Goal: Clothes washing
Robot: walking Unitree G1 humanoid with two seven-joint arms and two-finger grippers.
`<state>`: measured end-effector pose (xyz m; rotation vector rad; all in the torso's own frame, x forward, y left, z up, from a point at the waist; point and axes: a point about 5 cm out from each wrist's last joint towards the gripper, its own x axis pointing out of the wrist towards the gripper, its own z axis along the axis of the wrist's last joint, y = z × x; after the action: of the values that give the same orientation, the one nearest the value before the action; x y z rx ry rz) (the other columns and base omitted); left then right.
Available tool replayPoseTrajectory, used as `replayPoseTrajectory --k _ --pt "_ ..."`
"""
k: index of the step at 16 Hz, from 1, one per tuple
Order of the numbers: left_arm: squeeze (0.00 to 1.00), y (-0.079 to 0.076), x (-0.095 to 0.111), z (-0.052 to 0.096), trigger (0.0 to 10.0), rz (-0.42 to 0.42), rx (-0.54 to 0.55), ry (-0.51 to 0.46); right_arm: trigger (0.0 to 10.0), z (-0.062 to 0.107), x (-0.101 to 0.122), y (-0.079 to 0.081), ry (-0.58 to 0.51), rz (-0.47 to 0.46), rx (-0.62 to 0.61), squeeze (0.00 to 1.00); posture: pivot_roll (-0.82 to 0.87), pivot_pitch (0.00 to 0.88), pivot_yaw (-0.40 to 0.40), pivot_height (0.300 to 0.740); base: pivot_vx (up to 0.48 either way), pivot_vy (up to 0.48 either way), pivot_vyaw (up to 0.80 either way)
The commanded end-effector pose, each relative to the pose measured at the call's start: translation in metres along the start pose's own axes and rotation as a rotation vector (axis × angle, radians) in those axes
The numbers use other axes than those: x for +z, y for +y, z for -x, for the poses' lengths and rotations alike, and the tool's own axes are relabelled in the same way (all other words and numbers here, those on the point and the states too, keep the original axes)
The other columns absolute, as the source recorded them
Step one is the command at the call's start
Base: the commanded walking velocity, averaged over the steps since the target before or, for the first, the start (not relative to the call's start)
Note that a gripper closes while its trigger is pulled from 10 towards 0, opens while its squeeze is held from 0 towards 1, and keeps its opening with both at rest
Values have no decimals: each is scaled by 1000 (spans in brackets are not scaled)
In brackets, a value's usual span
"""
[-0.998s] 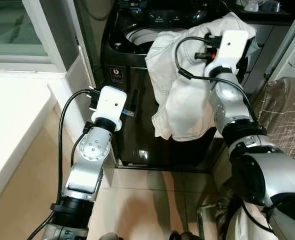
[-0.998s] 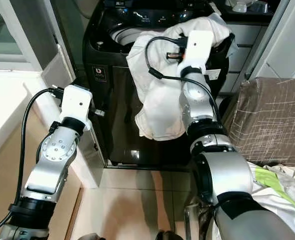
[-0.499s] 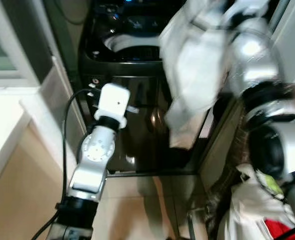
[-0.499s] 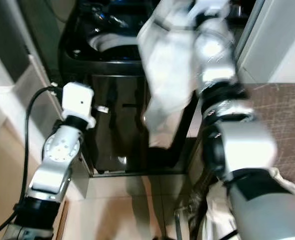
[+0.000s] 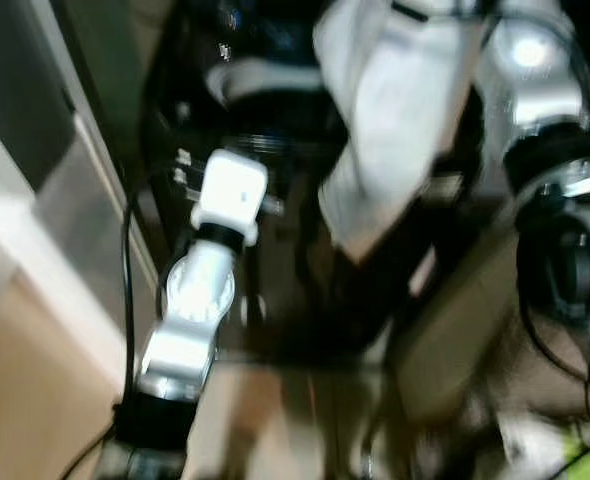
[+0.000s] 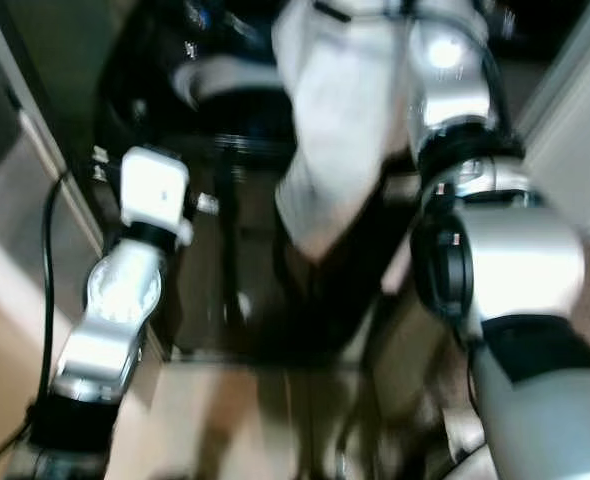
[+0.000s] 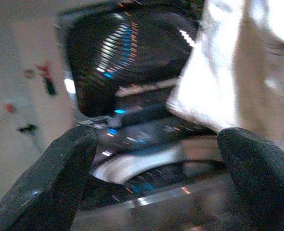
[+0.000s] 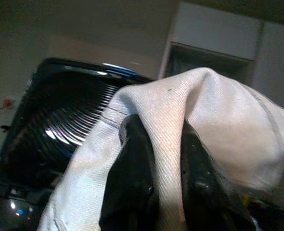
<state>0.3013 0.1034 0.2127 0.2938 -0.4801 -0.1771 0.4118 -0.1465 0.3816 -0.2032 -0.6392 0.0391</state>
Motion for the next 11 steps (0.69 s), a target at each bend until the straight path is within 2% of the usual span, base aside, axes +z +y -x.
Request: replayPoseTrajectory --k 1,2,4,6,7,8,10,11 --pt "0 6 4 -1 10000 -34 20 -13 10000 -13 30 7 -83 8 21 0 109 0 -69 740 450 0 0" --pt "0 9 5 -2 10000 -68 62 -4 10000 -17 33 10 -53 34 34 0 119 0 -71 740 0 0 0" --pt "0 10 10 -3 10000 -73 59 -24 10000 -18 29 14 -1 53 40 0 130 0 -78 740 0 0 0" --pt "0 11 17 -3 10000 -76 55 -49 10000 -5 -8 21 178 87 31 0 153 0 -96 740 0 0 0" --pt "0 12 18 -1 10000 -75 58 -49 10000 3 -26 20 259 10 6 0 163 0 -103 740 0 0 0" --pt "0 14 20 1 10000 -80 64 -43 10000 20 -57 19 400 -152 -56 0 178 0 -109 740 0 0 0" --pt "0 16 19 3 10000 -86 69 -35 10000 34 -77 21 491 -252 -88 0 186 0 -110 740 0 0 0" --pt "0 17 18 8 10000 -89 67 -15 10000 61 -110 29 637 -372 -124 0 202 8 -105 740 0 0 0"
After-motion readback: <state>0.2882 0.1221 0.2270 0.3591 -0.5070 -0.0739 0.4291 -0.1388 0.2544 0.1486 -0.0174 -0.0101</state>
